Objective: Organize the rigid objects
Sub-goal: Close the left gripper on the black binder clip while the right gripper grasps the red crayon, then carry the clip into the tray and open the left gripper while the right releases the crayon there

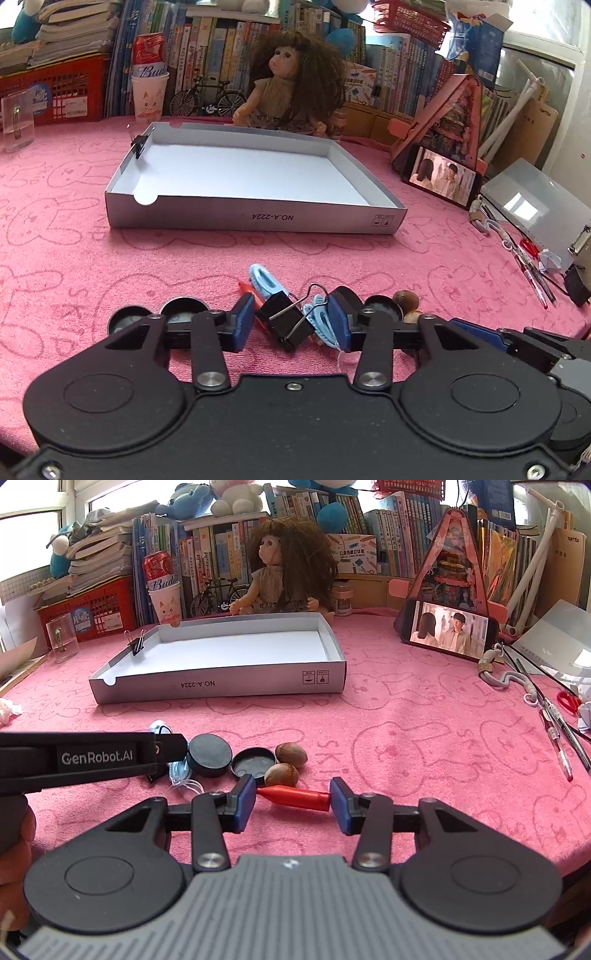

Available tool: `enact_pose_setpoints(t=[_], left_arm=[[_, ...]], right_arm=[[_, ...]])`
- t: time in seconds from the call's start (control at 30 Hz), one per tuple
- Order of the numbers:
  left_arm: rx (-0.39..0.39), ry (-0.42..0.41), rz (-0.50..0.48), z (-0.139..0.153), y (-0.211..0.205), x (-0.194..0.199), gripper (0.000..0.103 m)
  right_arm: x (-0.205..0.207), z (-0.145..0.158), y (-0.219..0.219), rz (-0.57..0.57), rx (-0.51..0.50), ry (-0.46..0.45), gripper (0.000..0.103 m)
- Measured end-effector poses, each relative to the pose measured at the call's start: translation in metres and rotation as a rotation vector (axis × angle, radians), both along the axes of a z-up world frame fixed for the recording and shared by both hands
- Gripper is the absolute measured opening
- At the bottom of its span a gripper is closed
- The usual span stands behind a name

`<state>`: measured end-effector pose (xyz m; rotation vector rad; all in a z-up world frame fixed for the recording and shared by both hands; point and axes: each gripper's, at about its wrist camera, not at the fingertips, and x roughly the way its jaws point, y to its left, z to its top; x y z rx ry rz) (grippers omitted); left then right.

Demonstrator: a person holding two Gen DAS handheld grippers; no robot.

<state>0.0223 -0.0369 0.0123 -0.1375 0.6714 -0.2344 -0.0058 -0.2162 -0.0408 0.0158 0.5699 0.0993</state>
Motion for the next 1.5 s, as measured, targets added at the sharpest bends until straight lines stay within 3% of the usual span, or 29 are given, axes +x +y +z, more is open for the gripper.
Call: enact_pose_setpoints(t=[0.13, 0.7, 1.03, 1.5], left_arm=[[0.025, -0.02, -0.007, 0.0, -0.004, -0.005, 0.041], [0.007, -0.058, 0.013, 0.017, 0.011, -0.011, 0.041], [-0.004, -0.075, 0.054, 0.031, 0.033, 0.006, 0.041], [-0.05, -0.074, 0.103, 0.045, 0.057, 0.05, 0.041]], right_arm=[[0.001, -0.002, -0.001, -0.003, 0.002, 0.003, 0.051], [0.002, 0.007, -0.002, -0.003, 0.001, -0.03, 0.051], [0.016, 0.021, -0.014, -0.007, 0.05, -0.06, 0.05], [0.07, 0.035, -0.032, -0.011, 0.126, -0.051, 0.05]])
